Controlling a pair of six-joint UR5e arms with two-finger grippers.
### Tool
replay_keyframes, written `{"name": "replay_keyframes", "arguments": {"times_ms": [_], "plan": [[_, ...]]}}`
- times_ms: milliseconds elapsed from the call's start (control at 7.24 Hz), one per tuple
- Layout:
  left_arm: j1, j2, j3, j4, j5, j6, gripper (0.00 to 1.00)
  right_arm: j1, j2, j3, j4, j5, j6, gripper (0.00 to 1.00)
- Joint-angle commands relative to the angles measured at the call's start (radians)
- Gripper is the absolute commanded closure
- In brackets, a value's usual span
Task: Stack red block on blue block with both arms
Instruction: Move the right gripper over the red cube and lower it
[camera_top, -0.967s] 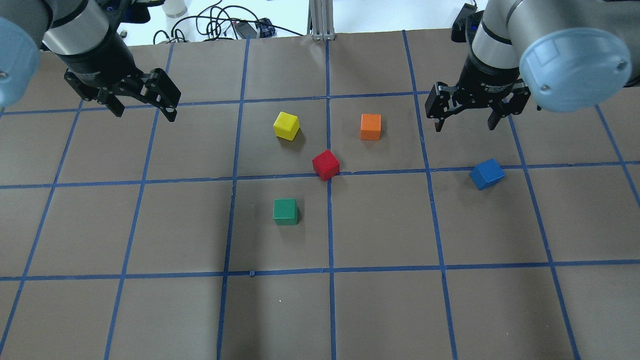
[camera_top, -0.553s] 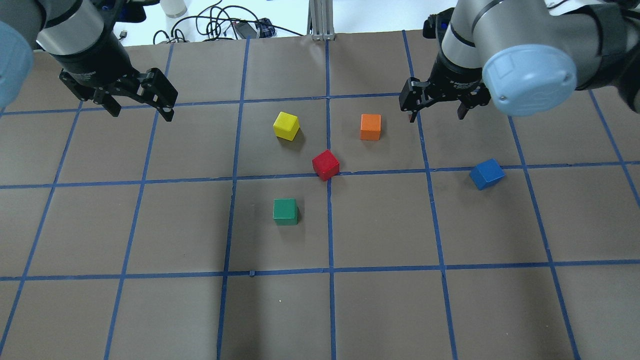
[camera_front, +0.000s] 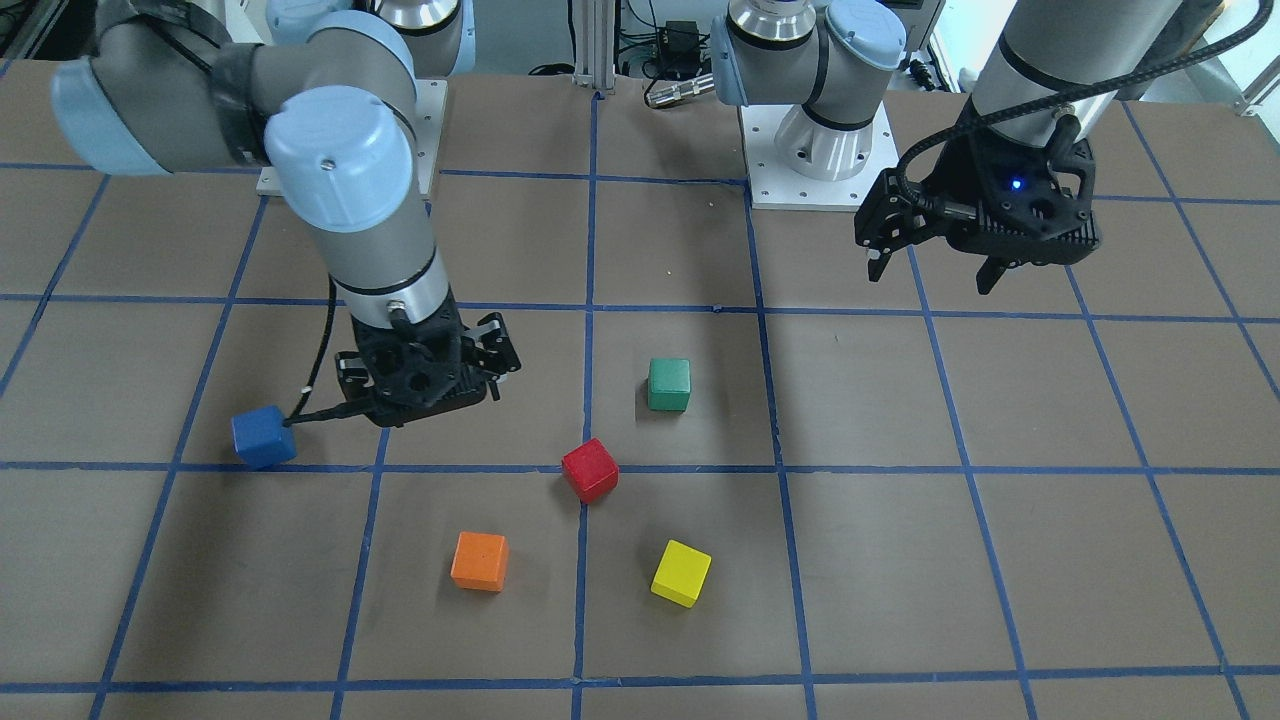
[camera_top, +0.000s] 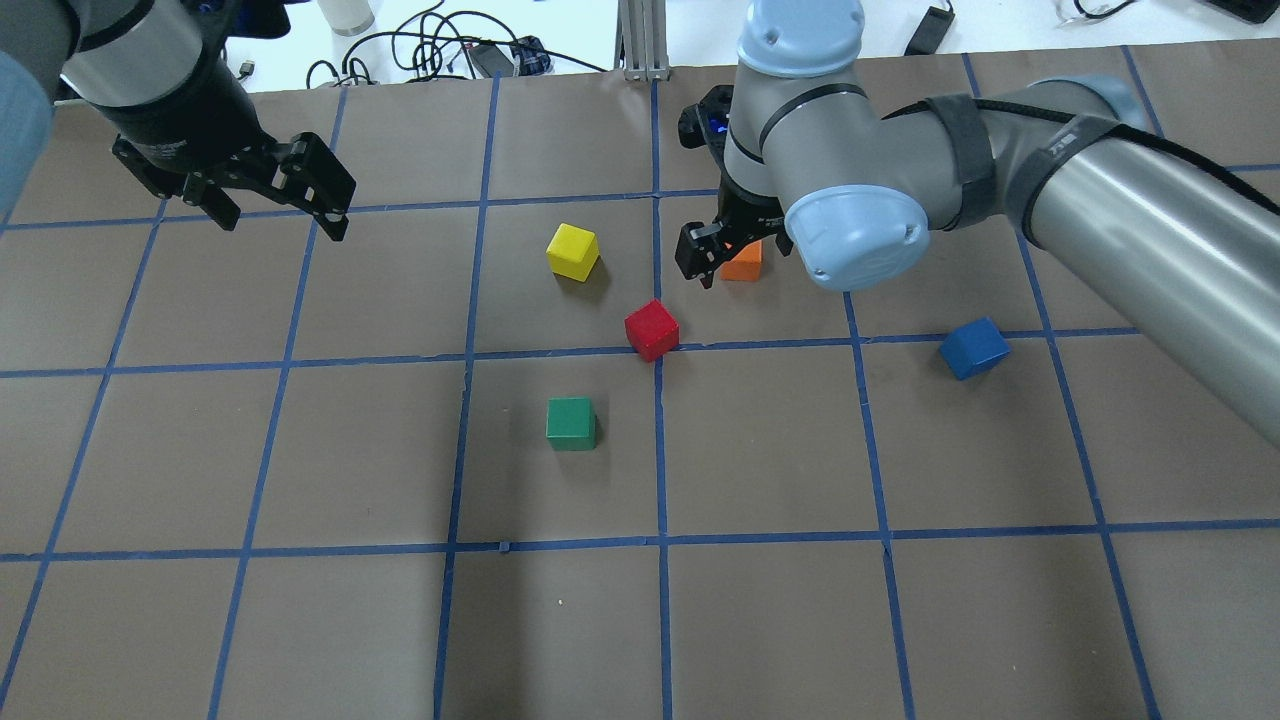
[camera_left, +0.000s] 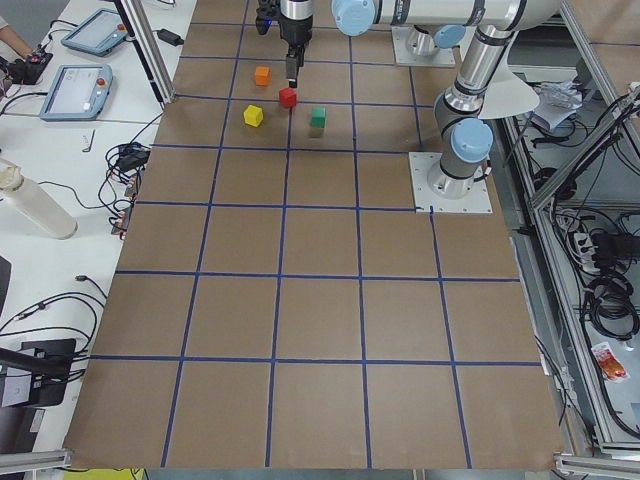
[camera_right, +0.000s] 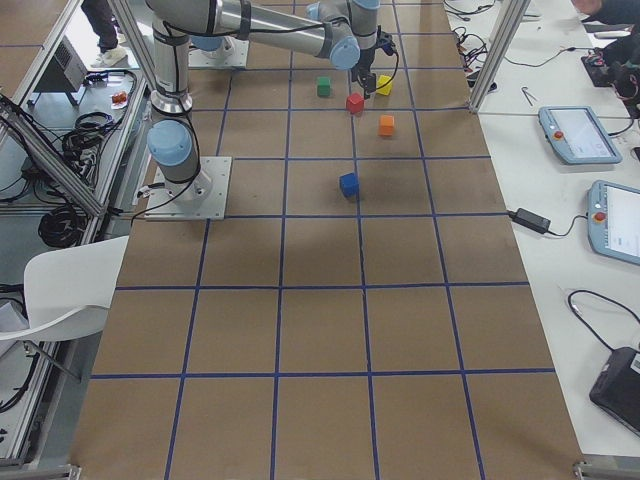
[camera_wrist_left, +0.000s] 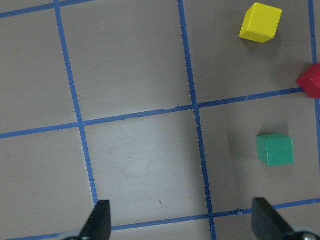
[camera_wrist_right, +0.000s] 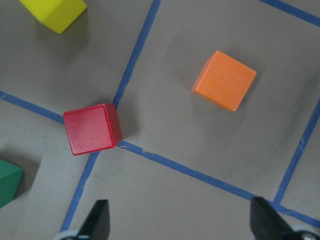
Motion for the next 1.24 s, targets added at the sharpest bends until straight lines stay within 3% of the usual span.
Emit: {"name": "replay_keyframes", "arguments": {"times_ms": [0, 415, 1106], "plan": [[-0.003, 0.012, 0.012, 0.000, -0.003, 0.004, 0.00, 0.056, 0.070, -0.002, -0.072, 0.001, -0.002, 0.00], [-0.004, 0.009, -0.005, 0.000, -0.015, 0.001, 0.00, 0.084, 0.169, -0.006, -0.181, 0.016, 0.000, 0.00], [-0.009, 0.003, 0.001, -0.015, -0.007, -0.062, 0.00, 0.108, 0.222, -0.009, -0.187, 0.085, 0.007, 0.00]]}}
